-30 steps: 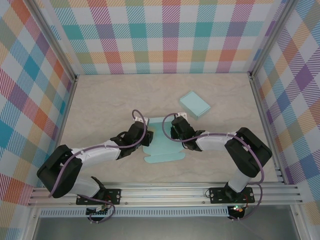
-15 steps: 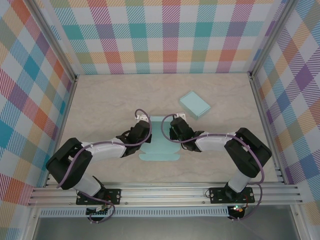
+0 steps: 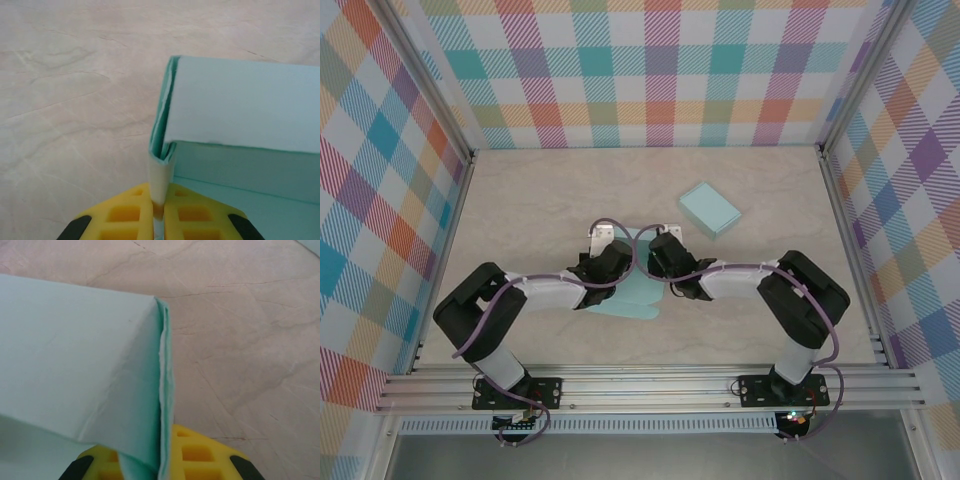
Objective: Fold the paper box
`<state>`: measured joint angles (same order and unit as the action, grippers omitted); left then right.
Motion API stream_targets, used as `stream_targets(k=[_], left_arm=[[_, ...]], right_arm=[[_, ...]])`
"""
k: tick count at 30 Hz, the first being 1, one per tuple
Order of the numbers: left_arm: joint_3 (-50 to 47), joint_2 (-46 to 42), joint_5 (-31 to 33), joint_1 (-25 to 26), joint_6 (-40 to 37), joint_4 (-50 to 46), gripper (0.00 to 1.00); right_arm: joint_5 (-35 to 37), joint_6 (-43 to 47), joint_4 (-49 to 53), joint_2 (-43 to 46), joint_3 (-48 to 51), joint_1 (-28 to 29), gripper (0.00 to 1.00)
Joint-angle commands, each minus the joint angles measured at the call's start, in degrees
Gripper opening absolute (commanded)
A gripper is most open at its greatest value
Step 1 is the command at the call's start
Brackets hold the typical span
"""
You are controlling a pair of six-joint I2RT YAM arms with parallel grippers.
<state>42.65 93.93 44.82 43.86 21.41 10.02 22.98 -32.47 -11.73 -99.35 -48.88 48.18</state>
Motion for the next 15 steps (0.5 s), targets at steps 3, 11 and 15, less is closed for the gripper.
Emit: stream_targets(k=[3, 11, 15], left_arm=[[4.0, 2.0, 12.5, -0.4, 12.7, -13.0, 0.1], [7.0, 3.8, 14.1, -3.9, 24.9, -23.9, 0.1], [6.1, 3.2, 13.9, -5.3, 24.9, -22.1, 0.11]], right_arm=[[-4.5, -4.3, 3.2, -2.3, -1.3, 1.3, 0.0], [-4.5, -5.7, 2.9, -3.1, -1.5, 2.3, 0.0], [-4.7, -6.1, 2.8, -3.1, -1.6, 2.5, 0.0]])
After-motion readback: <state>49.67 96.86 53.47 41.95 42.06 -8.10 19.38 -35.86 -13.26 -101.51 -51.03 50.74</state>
